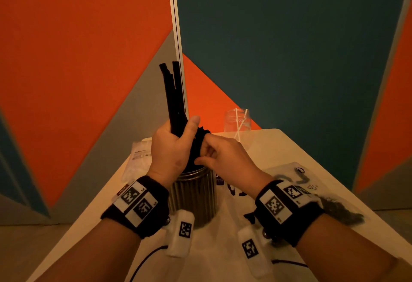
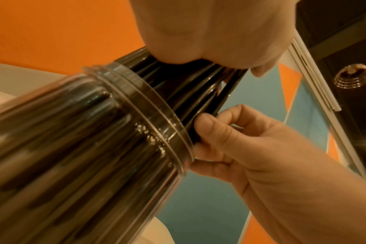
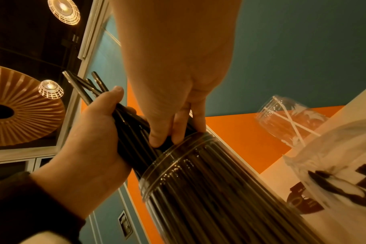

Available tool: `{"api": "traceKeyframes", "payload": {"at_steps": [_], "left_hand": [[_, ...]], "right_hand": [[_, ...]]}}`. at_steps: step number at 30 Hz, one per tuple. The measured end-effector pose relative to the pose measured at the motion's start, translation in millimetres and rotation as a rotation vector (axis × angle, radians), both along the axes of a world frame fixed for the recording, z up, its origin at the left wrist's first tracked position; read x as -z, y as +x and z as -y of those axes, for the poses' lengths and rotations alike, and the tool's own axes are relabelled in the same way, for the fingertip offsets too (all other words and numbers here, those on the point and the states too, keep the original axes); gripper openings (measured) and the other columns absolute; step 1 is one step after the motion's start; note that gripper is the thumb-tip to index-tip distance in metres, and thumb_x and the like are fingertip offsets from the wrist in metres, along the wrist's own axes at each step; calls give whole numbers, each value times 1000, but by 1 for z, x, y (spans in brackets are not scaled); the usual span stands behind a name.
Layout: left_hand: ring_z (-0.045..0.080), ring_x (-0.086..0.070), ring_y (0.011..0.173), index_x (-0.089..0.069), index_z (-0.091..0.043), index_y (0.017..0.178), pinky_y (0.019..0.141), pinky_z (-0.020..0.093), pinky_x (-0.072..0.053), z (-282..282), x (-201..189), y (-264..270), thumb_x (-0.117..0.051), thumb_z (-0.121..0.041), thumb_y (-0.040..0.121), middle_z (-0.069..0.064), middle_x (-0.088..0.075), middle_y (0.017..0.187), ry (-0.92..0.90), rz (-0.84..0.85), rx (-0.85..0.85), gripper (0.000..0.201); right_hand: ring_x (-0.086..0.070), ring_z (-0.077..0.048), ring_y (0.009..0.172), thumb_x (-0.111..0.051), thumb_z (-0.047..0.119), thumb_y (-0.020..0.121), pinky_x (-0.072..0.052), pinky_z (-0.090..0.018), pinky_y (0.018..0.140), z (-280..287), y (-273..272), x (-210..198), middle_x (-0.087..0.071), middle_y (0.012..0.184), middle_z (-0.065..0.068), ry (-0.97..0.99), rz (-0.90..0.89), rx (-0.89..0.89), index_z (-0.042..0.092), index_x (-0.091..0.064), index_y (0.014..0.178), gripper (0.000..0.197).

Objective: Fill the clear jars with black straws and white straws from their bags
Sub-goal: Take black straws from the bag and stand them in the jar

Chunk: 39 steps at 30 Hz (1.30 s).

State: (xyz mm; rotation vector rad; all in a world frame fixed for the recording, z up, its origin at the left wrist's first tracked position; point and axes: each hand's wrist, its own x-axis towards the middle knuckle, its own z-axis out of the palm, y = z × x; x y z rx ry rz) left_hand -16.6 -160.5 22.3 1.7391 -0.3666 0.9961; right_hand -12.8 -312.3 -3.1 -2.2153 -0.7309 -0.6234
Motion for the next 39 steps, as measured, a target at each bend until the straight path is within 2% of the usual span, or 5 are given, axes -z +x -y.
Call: {"api": "traceKeyframes", "payload": {"at_steps": [9,14,19,26,39], "left_hand": [[12,-70,69,-67,-7,81,64,19,-53,-9,-3,6,-72,-46,84,-1,-72,72,20,-91,189,40],[10,-70,73,-71,-15,78,67,26,-56,-14,-1,7,-68,-55,84,-5,-74,77,72,-133,196,40],[17,-67,72,-66,-22,77,67,50,-55,-12,4,12,-68,-65,75,-1,-69,73,124,-165,52,44],[15,-68,74,-71,-20,80,70,49,-54,-10,2,10,-59,-74,72,-2,-71,76,136,-172,48,55],[15,-71,78,-71,-17,83,73,50,-56,-13,2,11,-62,-75,70,-1,-73,80,142,-203,97,60]], "right_hand": [[-61,-4,73,-80,21,81,-53,-29,69,-1,2,1,-63,77,12,24,-83,-3,29,-57,80,24],[-60,-2,72,-80,22,80,-45,-21,63,-3,3,3,-63,76,14,-6,-73,15,32,-54,77,28],[-53,-1,69,-85,28,71,-34,-19,57,-5,2,7,-55,79,14,-4,-11,85,35,-39,77,46],[-58,-3,66,-86,56,55,-44,-23,55,-4,-1,1,-59,78,12,62,-146,28,38,-41,83,56],[-53,4,68,-89,48,60,-34,-16,51,-12,8,11,-54,71,13,75,-17,124,37,-34,79,60]]}}
